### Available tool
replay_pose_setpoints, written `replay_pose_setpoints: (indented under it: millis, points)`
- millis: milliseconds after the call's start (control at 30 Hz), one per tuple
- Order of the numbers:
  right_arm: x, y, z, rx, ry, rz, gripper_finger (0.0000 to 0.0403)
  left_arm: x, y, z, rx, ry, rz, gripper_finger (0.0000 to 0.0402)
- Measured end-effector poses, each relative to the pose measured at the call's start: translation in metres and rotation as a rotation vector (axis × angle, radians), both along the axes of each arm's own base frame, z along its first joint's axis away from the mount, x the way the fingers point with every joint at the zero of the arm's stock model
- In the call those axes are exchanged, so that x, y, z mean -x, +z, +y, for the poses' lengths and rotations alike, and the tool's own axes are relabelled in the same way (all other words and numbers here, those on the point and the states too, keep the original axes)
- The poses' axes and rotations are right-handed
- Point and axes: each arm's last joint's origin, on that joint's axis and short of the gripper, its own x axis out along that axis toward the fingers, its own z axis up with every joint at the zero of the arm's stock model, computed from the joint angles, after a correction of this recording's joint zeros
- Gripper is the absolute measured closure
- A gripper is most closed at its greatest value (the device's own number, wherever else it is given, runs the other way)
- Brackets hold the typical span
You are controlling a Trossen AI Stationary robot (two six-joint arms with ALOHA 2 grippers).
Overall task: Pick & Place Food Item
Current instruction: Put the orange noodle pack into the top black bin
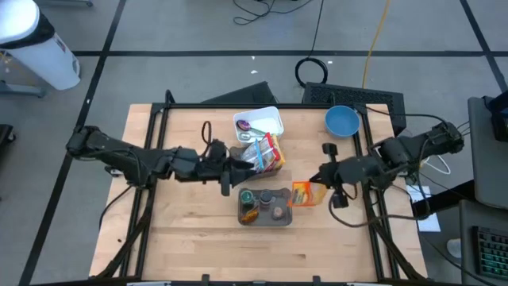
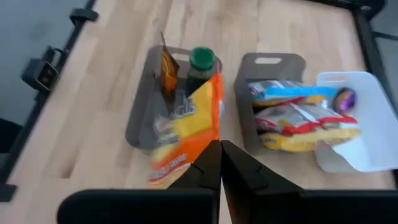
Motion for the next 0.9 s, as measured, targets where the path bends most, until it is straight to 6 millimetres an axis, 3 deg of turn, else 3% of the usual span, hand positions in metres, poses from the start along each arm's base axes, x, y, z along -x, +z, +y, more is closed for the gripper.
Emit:
replay_pose_setpoints:
  millis: [200,400,600,900]
  points:
    - [-0.02,0.006,-0.009,-0.093,0.02,-0.05,0.0403,-0.008,0.04,0.02,-0.143,-0.046,0.101,0.0204]
    - [-0.027,0.007,-0.016,-0.109,-0.006,-0.075,0.0403,-0.037,0.072,0.041,-0.191,-0.231,0.269,0.0204]
    - [-0.023,0.002,-0.019,-0.113,-0.051,-0.007,0.0403,-0.056,0.079,0.052,-0.225,-0.324,0.367,0.0204]
    - [-0.014,-0.005,-0.023,-0.081,-0.123,0.092,0.0403,-0.058,0.079,0.056,-0.24,-0.342,0.378,0.0204]
